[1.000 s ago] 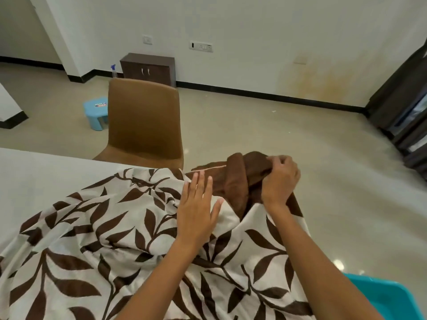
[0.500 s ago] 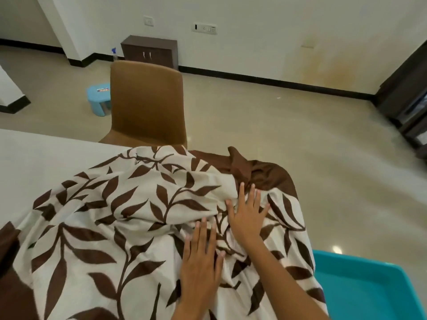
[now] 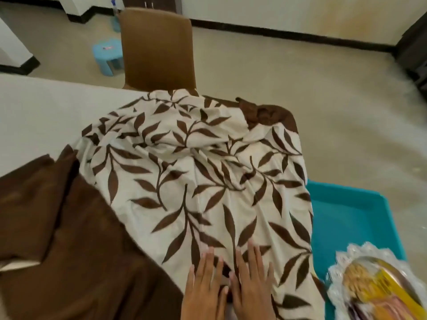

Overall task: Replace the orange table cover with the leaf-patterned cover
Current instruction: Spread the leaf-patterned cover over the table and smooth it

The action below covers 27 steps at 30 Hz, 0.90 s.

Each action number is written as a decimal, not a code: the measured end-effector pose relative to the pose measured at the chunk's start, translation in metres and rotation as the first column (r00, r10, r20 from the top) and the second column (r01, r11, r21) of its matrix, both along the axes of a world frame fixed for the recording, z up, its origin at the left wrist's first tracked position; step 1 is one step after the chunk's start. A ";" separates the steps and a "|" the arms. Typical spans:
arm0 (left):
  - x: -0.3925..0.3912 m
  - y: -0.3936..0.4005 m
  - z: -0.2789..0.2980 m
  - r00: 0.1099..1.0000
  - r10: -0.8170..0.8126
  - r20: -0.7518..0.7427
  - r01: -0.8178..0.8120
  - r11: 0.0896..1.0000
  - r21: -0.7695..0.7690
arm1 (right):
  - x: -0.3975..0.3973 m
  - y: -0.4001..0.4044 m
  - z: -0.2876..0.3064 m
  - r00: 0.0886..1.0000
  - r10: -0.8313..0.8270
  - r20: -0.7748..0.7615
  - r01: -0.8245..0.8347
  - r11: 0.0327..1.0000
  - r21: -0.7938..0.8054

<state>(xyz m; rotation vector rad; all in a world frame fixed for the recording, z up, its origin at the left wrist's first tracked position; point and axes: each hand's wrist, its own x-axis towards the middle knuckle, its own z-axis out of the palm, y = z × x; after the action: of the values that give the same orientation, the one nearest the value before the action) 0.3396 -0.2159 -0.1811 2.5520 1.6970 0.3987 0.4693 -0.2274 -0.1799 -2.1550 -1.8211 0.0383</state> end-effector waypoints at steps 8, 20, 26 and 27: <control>-0.026 -0.106 0.080 0.977 0.045 0.210 -0.010 0.986 -0.165 | 0.006 -0.080 0.076 0.894 0.129 -0.429 -0.119 0.992 0.050; -0.118 -0.313 0.200 0.885 0.287 0.366 -0.311 0.950 0.006 | -0.094 -0.246 0.194 0.809 0.368 -0.459 -0.347 0.928 0.133; -0.226 -0.394 0.221 0.763 0.488 0.424 -0.552 0.833 0.035 | -0.231 -0.296 0.233 0.663 0.580 -0.474 -0.576 0.799 0.172; -0.249 -0.409 0.223 0.731 0.523 0.438 -0.594 0.804 0.031 | -0.259 -0.306 0.235 0.641 0.605 -0.472 -0.602 0.778 0.179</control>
<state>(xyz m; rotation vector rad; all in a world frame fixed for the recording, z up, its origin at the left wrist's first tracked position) 0.0909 -0.6254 0.0422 1.7722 2.2854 1.0672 0.2105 -0.5332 0.0550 -1.2339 -2.0798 0.6900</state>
